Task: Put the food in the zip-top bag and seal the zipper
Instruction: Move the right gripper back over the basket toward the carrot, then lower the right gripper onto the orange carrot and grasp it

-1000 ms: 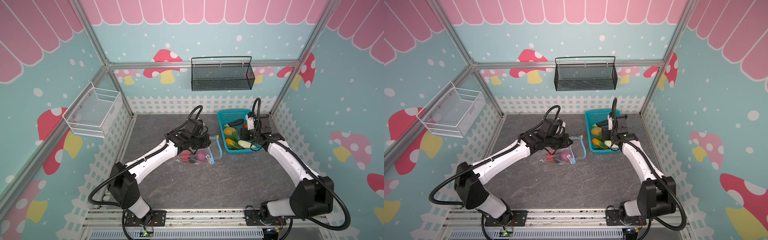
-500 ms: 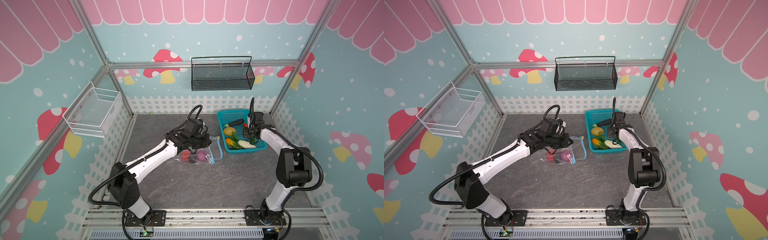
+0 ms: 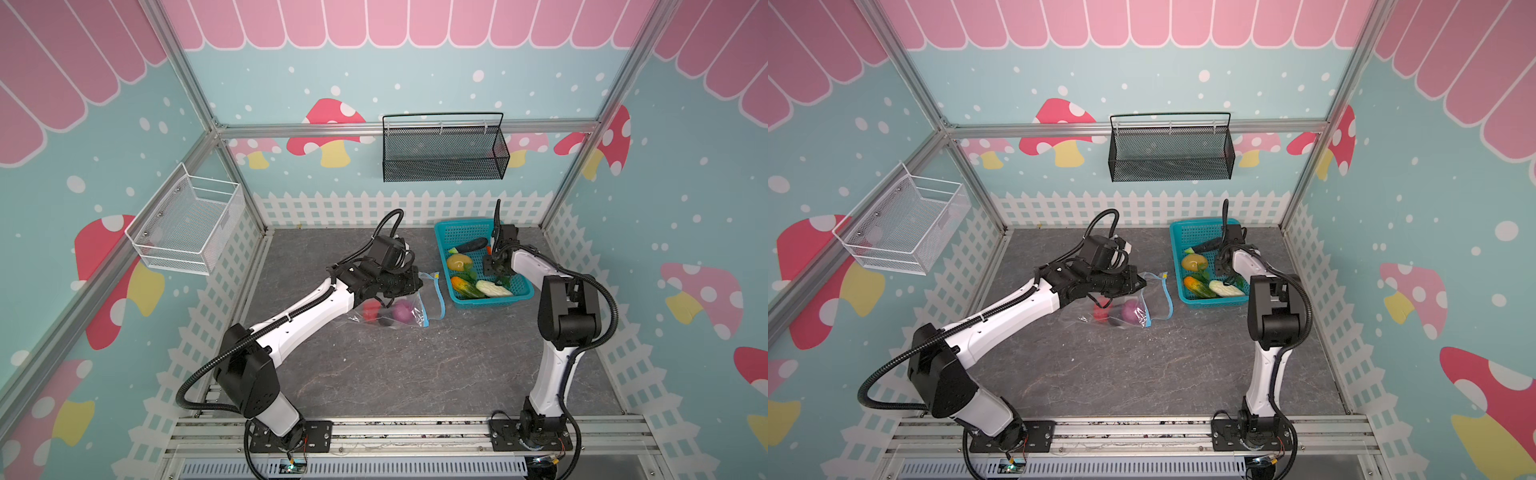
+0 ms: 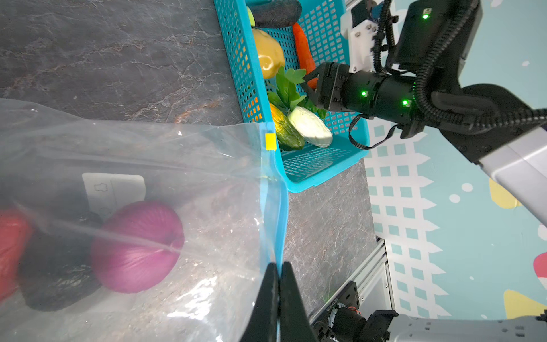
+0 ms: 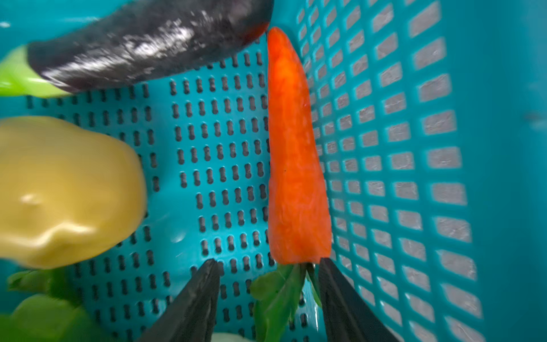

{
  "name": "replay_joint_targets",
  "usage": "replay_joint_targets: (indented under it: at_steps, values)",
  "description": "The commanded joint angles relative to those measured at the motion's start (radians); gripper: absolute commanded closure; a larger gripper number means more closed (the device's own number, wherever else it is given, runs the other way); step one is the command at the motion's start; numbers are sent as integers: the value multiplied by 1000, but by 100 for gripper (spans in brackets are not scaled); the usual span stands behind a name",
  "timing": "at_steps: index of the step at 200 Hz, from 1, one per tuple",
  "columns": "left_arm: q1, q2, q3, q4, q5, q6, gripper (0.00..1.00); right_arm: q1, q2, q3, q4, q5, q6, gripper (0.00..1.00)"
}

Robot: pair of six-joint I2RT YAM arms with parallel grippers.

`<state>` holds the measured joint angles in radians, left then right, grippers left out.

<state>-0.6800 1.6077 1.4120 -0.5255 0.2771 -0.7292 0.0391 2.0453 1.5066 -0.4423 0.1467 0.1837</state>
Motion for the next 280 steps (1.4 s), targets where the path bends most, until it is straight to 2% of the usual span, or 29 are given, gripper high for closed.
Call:
replay_joint_targets:
  at_steps: [1,103,280]
  values:
    - [7,6,4,20,17,8,100,-8,36,45,-12,17,-17,43]
    - [19,-4,-1,16,17,7,100,-12,121,127,-14,-16,-12,47]
    - [22,-19,-16,16,12,9,100,-18,103,150,-2,-106,31,55]
